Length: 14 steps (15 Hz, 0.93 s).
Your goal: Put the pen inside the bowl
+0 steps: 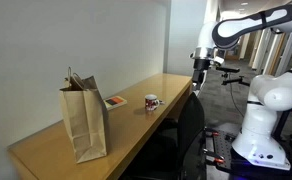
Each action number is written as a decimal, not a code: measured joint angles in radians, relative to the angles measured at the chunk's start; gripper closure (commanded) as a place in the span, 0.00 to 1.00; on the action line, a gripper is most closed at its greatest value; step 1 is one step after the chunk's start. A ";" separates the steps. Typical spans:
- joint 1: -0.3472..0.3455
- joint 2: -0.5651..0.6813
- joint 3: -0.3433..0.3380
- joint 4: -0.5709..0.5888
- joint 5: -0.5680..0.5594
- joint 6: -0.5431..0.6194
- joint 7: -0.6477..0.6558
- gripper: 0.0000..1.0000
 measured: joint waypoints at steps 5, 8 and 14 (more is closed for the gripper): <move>0.000 0.001 0.000 0.000 0.000 0.000 0.000 0.00; -0.005 0.002 0.003 0.002 -0.001 0.000 -0.001 0.00; -0.073 0.147 0.000 0.090 -0.115 0.111 -0.022 0.00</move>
